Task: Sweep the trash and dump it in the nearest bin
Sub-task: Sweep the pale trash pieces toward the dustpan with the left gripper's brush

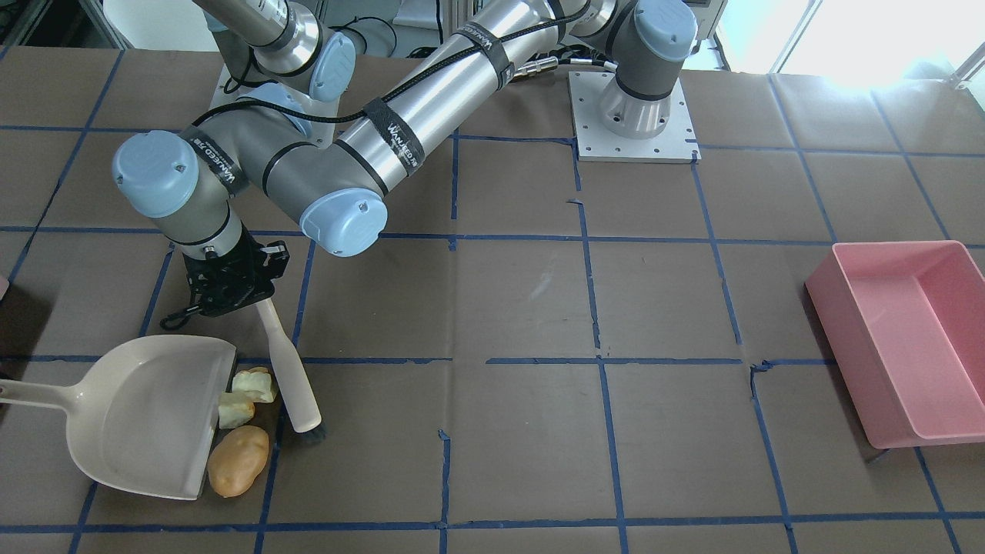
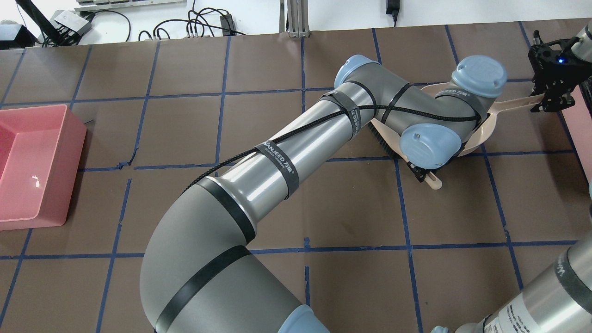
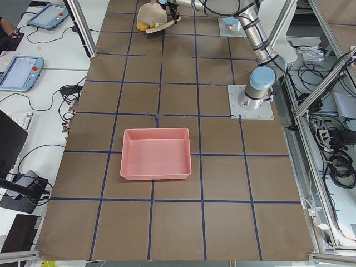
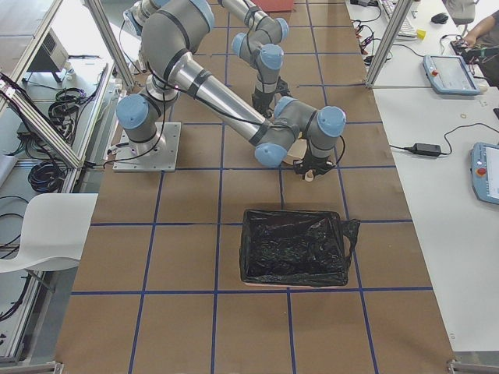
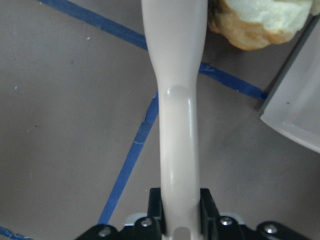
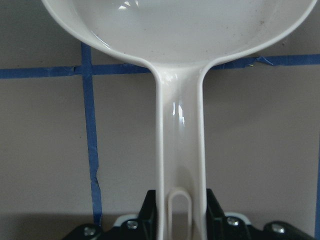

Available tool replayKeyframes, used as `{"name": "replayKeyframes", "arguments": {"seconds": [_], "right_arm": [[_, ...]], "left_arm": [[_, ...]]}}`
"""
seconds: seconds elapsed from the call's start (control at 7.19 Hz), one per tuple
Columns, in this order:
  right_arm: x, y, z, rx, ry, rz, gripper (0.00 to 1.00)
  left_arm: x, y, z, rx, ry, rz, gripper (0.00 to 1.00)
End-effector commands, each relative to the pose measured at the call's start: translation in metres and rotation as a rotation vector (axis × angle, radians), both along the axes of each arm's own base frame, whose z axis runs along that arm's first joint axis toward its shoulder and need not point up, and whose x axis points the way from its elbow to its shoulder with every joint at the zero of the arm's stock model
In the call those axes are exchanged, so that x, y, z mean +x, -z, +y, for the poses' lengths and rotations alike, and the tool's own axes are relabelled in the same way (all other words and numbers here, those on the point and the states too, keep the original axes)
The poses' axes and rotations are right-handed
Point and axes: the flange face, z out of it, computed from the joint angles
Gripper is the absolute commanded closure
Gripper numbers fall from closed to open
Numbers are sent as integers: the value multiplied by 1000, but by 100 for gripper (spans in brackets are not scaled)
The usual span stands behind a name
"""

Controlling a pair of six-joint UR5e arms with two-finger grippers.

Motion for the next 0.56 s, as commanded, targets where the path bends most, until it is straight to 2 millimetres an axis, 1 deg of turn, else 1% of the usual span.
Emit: {"name": "replayKeyframes", "arguments": {"seconds": [0.0, 0.14, 0.42], "right_arm": [[0, 0, 0, -1, 2, -1, 100], [1, 0, 0, 0, 11, -2, 100], [0, 0, 0, 0, 13, -2, 100]], "left_arm": [[-4, 3, -4, -11, 66, 9, 100], [-7, -2, -6, -20, 115, 23, 100], [-17, 22, 1, -7, 217, 21, 100]]}}
